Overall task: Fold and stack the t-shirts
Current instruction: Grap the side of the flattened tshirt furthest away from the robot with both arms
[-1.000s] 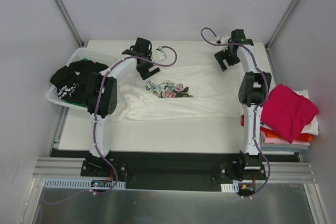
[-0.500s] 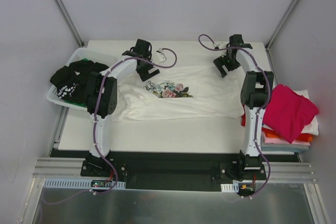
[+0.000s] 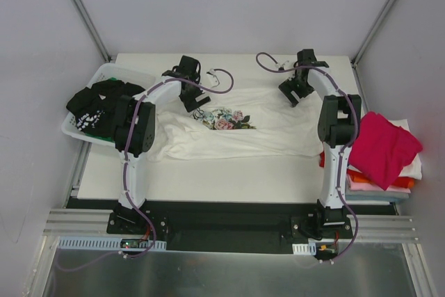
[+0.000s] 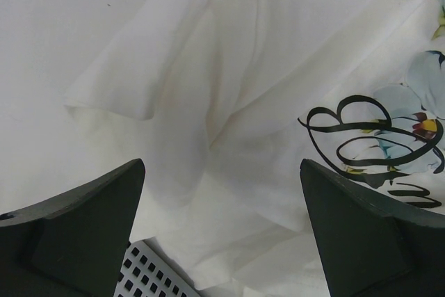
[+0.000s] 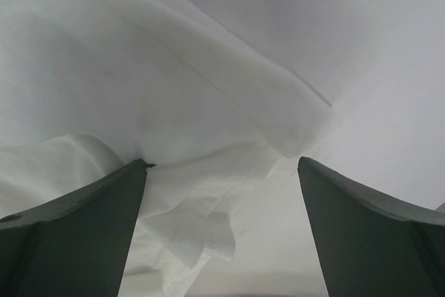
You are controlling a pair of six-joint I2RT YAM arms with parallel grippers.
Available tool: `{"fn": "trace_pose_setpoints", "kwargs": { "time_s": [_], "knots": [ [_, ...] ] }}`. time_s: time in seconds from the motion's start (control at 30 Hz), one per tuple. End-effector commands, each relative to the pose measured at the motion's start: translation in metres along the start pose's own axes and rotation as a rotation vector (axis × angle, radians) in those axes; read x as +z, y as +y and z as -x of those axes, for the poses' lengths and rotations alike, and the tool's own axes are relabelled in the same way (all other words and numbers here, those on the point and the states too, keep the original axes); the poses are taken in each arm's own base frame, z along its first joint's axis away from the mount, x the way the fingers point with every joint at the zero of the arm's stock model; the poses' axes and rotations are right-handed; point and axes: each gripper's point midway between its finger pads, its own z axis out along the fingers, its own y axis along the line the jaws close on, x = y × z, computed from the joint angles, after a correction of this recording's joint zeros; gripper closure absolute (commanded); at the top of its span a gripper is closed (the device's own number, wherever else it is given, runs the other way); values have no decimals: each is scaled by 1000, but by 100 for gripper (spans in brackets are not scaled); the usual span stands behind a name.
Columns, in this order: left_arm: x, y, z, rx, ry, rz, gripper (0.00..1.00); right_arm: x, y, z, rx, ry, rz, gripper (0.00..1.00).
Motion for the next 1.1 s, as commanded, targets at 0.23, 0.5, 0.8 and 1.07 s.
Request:
{"fn": "trace_pose_setpoints", "kwargs": {
  "time_s": [0.23, 0.5, 0.8, 1.07],
  "knots": [
    [-37, 26, 32, 24, -83, 88, 5, -7, -26, 12, 9, -12, -62, 5],
    [-34, 24, 27, 27, -69, 85, 5, -23, -31, 23, 54, -95, -44, 5],
    [-33, 21, 26, 21, -68, 77, 5, -29, -37, 44, 216, -224, 58, 5],
    [-35, 21, 25, 28, -62, 83, 5, -17, -48, 57, 284, -261, 68, 5]
  ]
}}
